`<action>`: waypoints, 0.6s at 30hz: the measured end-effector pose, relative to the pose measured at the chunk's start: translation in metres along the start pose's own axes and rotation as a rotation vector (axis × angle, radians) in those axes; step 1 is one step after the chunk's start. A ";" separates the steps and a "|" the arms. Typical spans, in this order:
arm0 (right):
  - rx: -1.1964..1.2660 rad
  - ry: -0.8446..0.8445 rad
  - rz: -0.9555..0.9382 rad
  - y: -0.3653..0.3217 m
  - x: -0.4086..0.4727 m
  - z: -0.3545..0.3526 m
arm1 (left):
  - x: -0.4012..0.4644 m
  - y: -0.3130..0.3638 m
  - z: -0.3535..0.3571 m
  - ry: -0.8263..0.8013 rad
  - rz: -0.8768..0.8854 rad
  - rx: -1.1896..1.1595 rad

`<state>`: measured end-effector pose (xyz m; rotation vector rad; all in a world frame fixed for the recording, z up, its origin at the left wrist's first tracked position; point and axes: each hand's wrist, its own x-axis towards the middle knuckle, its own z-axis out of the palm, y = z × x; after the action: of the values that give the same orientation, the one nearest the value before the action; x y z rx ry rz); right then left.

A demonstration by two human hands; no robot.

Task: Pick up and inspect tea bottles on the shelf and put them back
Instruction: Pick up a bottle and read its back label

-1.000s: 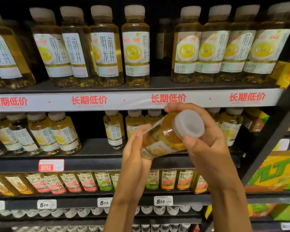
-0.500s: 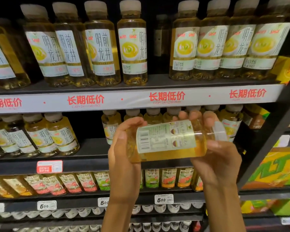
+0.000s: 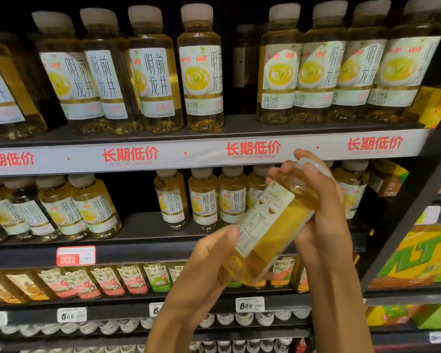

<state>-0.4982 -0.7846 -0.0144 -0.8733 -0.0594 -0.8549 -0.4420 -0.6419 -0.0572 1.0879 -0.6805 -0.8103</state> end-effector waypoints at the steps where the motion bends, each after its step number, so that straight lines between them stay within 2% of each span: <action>1: 0.005 -0.006 0.019 0.000 0.000 0.000 | 0.000 0.000 -0.001 -0.033 -0.018 0.040; 3: -0.005 0.005 0.047 -0.001 0.002 0.000 | 0.001 -0.001 0.000 -0.027 0.000 0.123; 9: -0.327 0.010 0.038 -0.004 0.004 0.006 | 0.008 -0.005 0.007 0.111 0.166 0.188; 15: -0.242 -0.124 -0.048 -0.006 -0.003 0.006 | 0.010 -0.010 0.009 -0.024 0.184 0.276; 18: -0.237 -0.210 -0.094 -0.010 -0.006 0.005 | 0.010 -0.013 0.008 -0.033 0.198 0.279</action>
<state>-0.5080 -0.7808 -0.0066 -1.1892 -0.1862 -0.8667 -0.4457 -0.6577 -0.0657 1.2368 -0.9340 -0.5748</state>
